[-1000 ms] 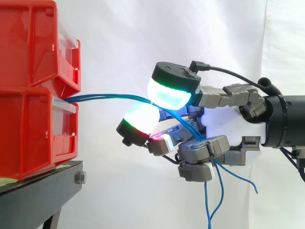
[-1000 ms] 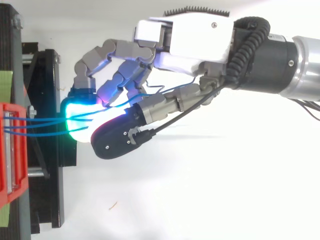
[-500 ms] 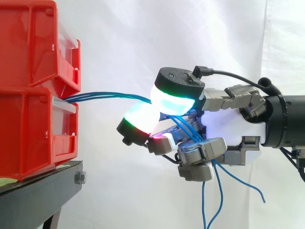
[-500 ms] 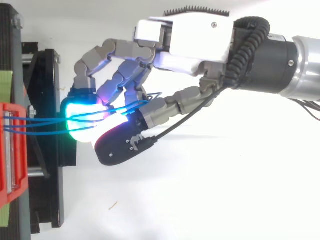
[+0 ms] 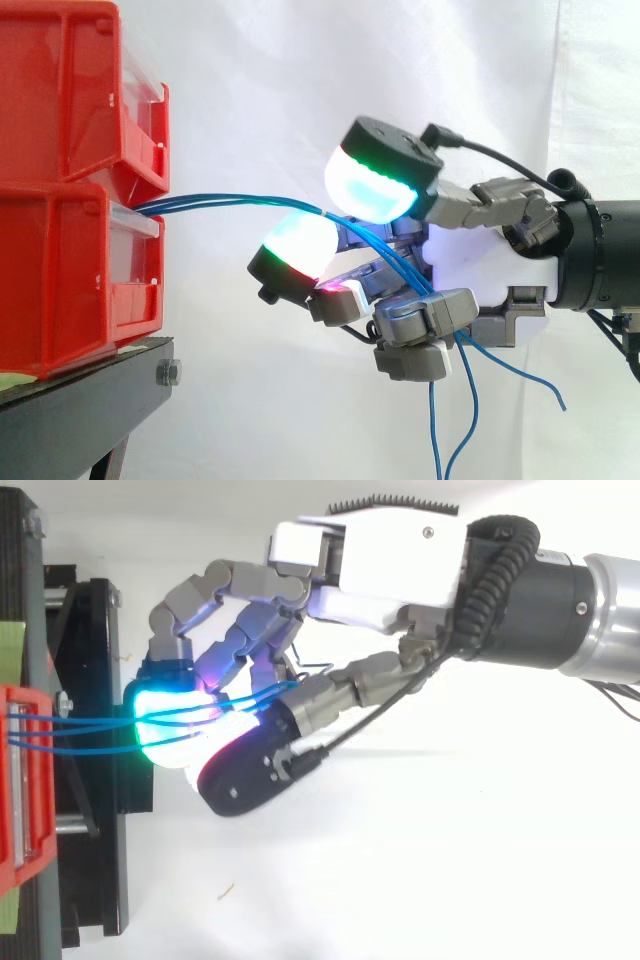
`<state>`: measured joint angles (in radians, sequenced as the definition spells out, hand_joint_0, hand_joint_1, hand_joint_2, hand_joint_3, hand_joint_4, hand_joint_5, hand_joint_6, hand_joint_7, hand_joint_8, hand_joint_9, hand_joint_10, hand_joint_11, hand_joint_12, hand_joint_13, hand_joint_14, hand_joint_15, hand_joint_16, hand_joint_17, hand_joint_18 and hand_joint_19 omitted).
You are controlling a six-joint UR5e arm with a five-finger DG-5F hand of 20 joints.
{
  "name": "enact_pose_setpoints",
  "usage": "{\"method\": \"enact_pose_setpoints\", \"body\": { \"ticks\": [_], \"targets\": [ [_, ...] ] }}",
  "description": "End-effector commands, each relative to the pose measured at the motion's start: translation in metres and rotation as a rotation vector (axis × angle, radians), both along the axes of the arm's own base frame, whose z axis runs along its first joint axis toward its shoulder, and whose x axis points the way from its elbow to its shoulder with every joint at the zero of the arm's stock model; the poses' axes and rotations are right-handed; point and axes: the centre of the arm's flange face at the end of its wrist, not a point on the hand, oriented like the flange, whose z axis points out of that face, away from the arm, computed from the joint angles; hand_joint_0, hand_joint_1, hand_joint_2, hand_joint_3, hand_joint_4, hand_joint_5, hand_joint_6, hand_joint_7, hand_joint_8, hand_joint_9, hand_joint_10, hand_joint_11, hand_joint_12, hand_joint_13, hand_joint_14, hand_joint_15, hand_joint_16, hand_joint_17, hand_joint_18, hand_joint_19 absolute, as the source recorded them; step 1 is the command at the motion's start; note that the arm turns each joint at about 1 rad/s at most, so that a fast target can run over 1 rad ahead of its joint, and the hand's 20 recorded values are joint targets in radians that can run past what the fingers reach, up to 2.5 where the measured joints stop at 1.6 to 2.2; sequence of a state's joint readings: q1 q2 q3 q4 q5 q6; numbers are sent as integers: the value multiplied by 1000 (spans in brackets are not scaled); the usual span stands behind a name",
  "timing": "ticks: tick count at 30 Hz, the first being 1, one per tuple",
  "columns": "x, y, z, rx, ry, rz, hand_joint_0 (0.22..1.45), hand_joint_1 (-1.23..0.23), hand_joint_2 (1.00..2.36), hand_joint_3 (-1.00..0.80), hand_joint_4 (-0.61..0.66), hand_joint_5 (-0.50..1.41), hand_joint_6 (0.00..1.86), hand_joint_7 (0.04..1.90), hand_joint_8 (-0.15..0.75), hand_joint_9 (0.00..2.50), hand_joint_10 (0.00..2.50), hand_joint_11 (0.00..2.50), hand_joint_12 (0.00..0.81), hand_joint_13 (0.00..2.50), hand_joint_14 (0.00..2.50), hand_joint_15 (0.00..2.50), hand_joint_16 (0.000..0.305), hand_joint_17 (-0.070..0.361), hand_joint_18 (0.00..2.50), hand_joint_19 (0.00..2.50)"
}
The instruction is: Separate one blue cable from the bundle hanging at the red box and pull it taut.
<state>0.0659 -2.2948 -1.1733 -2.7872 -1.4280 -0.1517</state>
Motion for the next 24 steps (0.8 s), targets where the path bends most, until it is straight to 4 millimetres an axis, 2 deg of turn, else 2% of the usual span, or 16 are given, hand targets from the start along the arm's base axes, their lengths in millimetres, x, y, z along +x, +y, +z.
{"method": "enact_pose_setpoints", "body": {
  "ticks": [1, 2, 4, 5, 6, 9, 14, 18, 24],
  "targets": [
    [0, 0, 0, 0, 0, 0, 613, -480, 1003, -446, 105, -214, 891, 1029, 260, 884, 4, 1332, 304, 1070, 788, 1672, 44, 99, 992, 1203],
    [0, 0, 0, 0, 0, 0, 606, -451, 1012, -288, 96, -217, 897, 1050, 272, 864, 3, 1342, 299, 1042, 817, 1658, 44, 99, 951, 1212],
    [0, 0, 0, 0, 0, 0, 600, -435, 1013, -202, 115, -215, 902, 1009, 293, 874, 0, 1351, 337, 1027, 950, 1551, 49, 111, 972, 1182],
    [0, 0, 0, 0, 0, 0, 610, -452, 1006, -152, 141, -211, 907, 974, 322, 862, 147, 1248, 365, 1032, 1070, 1438, 56, 125, 1021, 1150],
    [0, 1, -1, 0, 2, 2, 608, -455, 1006, -137, 144, -211, 908, 969, 327, 859, 172, 1237, 365, 1032, 1082, 1423, 56, 127, 1027, 1144],
    [-1, 0, -1, 0, 3, 0, 607, -621, 1007, -87, 167, -216, 913, 966, 329, 852, 200, 1211, 367, 1044, 1076, 1411, 57, 128, 1043, 1139],
    [-1, 1, 0, 1, 2, 0, 583, -680, 1011, -293, 143, -222, 903, 1015, 275, 865, 2, 1378, 308, 1055, 829, 1619, 45, 101, 984, 1196],
    [-1, 1, -2, 0, 3, 0, 560, -627, 1000, -495, 145, -221, 900, 996, 280, 874, 2, 1371, 315, 1061, 839, 1607, 46, 104, 999, 1185],
    [0, 1, -1, 0, 2, 2, 542, -560, 1000, -500, 148, -220, 892, 985, 281, 885, 0, 1377, 315, 1067, 858, 1599, 47, 105, 1013, 1179]
  ]
}}
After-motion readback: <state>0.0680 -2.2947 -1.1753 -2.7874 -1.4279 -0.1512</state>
